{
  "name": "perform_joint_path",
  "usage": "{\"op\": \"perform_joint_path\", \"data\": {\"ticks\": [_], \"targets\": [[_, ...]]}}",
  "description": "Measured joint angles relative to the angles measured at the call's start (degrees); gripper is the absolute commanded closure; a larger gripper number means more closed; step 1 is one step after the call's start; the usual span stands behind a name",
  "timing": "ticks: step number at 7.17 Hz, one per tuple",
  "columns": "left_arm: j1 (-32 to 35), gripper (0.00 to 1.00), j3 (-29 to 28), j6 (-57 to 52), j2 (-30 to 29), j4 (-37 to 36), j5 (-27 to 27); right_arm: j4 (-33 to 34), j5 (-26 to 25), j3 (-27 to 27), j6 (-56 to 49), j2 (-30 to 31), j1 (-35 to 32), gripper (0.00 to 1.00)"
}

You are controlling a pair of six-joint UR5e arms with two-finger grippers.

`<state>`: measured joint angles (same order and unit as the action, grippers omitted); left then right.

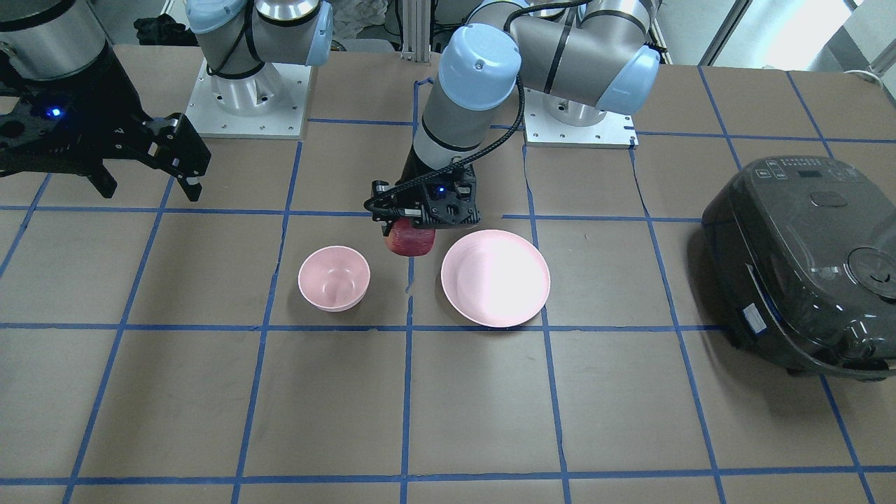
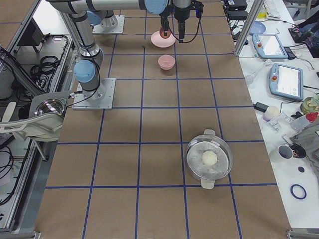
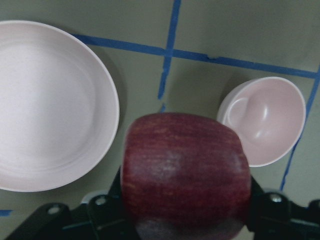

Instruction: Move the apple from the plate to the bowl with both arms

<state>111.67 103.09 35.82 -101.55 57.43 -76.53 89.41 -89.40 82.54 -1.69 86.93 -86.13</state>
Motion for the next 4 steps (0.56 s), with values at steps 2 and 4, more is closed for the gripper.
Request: {"op": "perform_joint_path", "data": {"ticks": [2,4], "targets": [[3.87,0.82,-0.42,10.52,-3.17,-5.65,1.39,-0.25,-0.06,-0.22,-0.02,0.05,-0.08,0.0],[6.61,0.83,-1.88,16.42,-6.35,-8.36,1.28,-0.32,-0.11,-0.05,-0.03,0.12,-0.09,0.0]]}}
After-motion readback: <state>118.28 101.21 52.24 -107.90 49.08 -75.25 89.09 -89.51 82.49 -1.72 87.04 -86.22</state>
